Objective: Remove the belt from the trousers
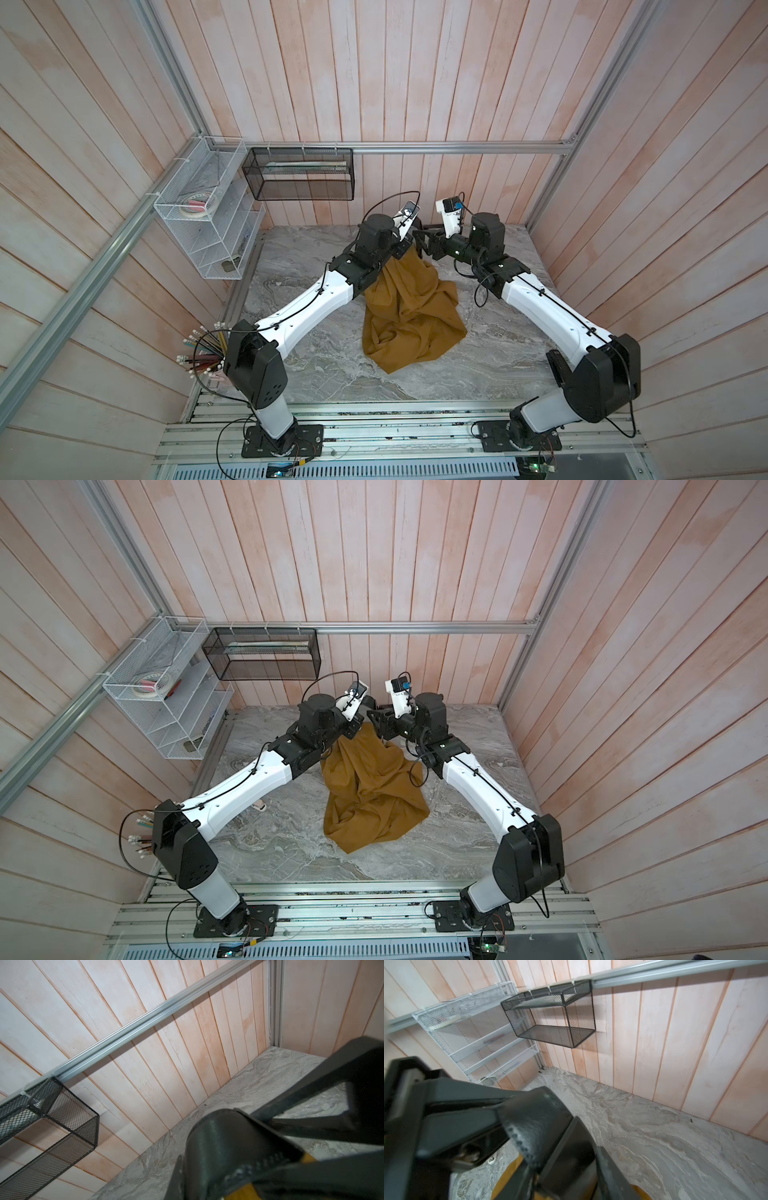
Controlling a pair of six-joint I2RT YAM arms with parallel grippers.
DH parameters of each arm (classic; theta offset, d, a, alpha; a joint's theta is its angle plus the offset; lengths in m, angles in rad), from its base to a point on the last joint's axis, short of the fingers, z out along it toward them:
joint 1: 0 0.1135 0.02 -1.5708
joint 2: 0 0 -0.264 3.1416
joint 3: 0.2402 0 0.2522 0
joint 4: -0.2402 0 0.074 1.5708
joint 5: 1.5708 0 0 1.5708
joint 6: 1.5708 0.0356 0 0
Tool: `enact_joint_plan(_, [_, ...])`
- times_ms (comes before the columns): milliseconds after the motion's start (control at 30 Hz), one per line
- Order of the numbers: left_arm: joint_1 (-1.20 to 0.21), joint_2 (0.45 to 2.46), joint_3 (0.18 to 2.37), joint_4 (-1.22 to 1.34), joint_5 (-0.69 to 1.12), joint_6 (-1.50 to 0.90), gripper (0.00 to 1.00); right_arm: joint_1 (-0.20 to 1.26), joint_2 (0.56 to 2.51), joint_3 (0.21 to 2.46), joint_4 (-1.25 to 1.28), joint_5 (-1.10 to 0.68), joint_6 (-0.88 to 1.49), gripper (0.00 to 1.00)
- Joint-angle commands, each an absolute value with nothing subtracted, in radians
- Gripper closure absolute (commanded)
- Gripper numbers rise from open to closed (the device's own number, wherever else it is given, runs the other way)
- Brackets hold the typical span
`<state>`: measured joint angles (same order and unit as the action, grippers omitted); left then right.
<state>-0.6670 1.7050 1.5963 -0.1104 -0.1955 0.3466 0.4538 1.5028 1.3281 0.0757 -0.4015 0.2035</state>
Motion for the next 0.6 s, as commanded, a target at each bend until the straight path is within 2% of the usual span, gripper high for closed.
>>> enact_joint_plan(0, [-0.661,1.664,1.666,-0.136,-0.152,0.292,1.0,0.45,1.421,1.316,0.166,-0.476,0.249,0.42])
enact_joint_plan(100, [-0.661,1.667,1.67,-0.163,-0.141,0.265,1.0,0.442,1.364,1.25,0.218,-0.473,0.285,0.41])
enact_joint_plan(267, [-0.66,1.677,1.684,-0.2,-0.135,0.227,1.0,0.442,1.302,1.183,0.211,-0.338,0.257,0.41])
enact_joint_plan(567, [-0.66,1.691,1.735,-0.274,-0.101,0.166,1.0,0.481,1.364,1.237,0.085,-0.21,0.099,0.42])
